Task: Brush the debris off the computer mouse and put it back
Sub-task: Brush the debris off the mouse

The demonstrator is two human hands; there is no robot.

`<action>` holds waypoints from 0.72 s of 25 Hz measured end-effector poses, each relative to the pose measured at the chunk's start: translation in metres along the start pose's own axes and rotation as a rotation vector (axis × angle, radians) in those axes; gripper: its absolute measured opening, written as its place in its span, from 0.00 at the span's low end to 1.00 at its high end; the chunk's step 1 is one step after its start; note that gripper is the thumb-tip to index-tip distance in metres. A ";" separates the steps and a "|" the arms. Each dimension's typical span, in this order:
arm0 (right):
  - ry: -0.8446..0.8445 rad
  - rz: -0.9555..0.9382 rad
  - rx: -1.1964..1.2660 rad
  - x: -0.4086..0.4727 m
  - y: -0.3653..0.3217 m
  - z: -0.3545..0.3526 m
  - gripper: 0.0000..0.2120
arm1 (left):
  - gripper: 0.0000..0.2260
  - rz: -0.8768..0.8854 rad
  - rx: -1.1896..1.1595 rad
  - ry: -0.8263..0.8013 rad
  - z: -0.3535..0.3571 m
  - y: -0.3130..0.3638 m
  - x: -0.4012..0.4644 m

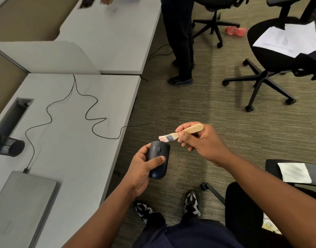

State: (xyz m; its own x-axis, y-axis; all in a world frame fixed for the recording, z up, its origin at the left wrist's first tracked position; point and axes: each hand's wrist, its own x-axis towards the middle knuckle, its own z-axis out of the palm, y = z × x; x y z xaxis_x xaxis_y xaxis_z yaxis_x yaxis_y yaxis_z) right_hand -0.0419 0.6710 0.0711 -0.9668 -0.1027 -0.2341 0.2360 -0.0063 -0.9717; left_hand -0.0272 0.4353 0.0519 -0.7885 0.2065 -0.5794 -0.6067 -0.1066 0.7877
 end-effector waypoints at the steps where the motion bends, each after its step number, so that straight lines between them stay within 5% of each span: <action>1: -0.033 0.018 -0.022 0.001 0.001 0.000 0.03 | 0.28 0.001 0.019 -0.005 -0.001 0.000 0.000; 7: 0.003 0.056 -0.131 0.009 0.005 -0.003 0.04 | 0.31 -0.007 0.073 -0.076 -0.007 -0.004 -0.001; 12: 0.226 0.056 -0.266 0.012 0.010 -0.007 0.05 | 0.31 0.015 0.078 -0.117 -0.007 -0.007 -0.001; 15: 0.236 0.000 -0.035 0.010 0.006 -0.007 0.05 | 0.31 0.014 0.065 -0.103 -0.008 -0.007 0.000; 18: 0.060 0.021 0.186 0.005 0.001 -0.006 0.05 | 0.31 0.010 0.062 -0.088 -0.008 -0.008 0.000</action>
State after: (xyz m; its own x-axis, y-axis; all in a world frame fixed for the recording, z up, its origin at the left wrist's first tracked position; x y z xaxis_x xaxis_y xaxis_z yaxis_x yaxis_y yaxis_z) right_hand -0.0475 0.6761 0.0691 -0.9644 -0.0450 -0.2607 0.2645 -0.1889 -0.9457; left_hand -0.0233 0.4280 0.0443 -0.7809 0.2910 -0.5527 -0.5892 -0.0496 0.8064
